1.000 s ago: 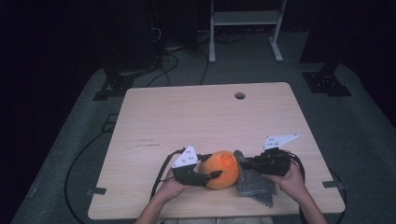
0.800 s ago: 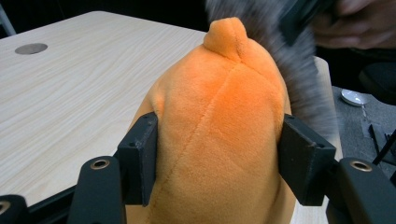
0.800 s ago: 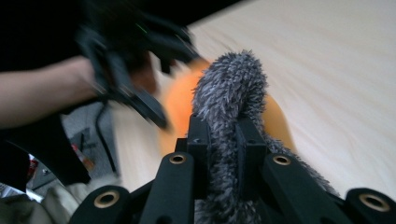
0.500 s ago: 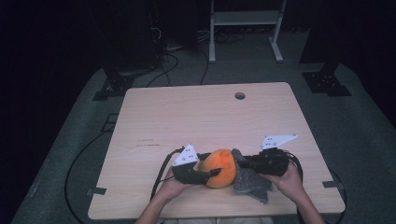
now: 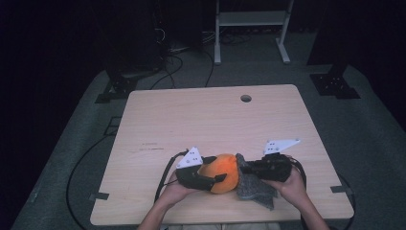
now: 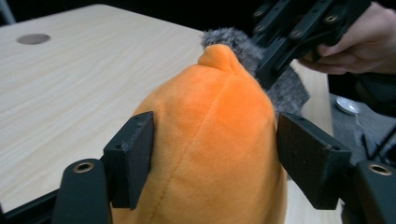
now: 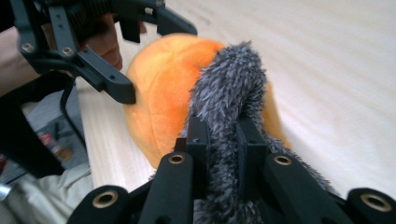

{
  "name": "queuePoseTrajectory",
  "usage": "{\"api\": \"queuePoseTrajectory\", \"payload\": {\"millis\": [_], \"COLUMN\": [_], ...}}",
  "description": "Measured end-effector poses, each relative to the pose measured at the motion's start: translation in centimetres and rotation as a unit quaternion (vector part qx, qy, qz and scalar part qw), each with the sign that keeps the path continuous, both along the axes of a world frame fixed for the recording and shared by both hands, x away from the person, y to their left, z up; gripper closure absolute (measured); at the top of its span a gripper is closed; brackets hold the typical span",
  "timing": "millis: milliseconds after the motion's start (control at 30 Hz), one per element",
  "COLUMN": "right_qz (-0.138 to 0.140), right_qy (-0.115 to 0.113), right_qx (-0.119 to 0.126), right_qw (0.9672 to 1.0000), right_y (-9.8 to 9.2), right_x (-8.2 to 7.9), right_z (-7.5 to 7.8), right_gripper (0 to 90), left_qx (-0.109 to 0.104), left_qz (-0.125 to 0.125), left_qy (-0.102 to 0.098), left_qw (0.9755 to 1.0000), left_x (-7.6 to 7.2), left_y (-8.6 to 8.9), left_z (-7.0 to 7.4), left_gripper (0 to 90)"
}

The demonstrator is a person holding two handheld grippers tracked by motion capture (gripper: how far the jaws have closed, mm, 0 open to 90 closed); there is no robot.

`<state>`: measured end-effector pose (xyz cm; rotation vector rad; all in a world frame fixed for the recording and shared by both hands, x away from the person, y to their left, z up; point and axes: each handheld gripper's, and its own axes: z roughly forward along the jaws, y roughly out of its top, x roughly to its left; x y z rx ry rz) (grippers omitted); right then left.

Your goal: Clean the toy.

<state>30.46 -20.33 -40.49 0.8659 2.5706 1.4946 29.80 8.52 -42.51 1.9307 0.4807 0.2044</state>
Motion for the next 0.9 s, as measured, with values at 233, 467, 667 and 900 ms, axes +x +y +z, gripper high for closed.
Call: {"api": "queuePoseTrajectory", "payload": {"millis": [233, 467, 667, 900], "right_qz": [0.019, 0.03, 0.004, 0.029], "right_qy": [-0.059, -0.028, -0.014, -0.041], "right_qx": [0.002, -0.023, -0.022, -0.01], "right_qw": [0.9981, 0.9989, 0.9997, 0.9987], "right_y": [1.4, 1.2, -0.4, 0.8], "right_x": [-1.5, -1.2, -0.2, -1.3], "right_z": [2.7, 1.5, 1.0, 2.8], "right_gripper": [78.1, 78.3, 78.4, 78.6], "left_qx": [0.031, -0.008, -0.001, 0.016], "left_qz": [-0.02, -0.025, -0.021, -0.029], "left_qy": [-0.04, 0.03, 0.025, -0.005], "left_qw": [0.9985, 0.9992, 0.9995, 0.9994], "left_x": [-0.9, 1.0, 0.9, 0.1], "left_y": [-1.5, -0.1, 0.1, -0.8], "left_z": [0.0, -1.1, -1.1, -0.8], "left_gripper": [27.7, 11.1, 22.4, 24.3]}}
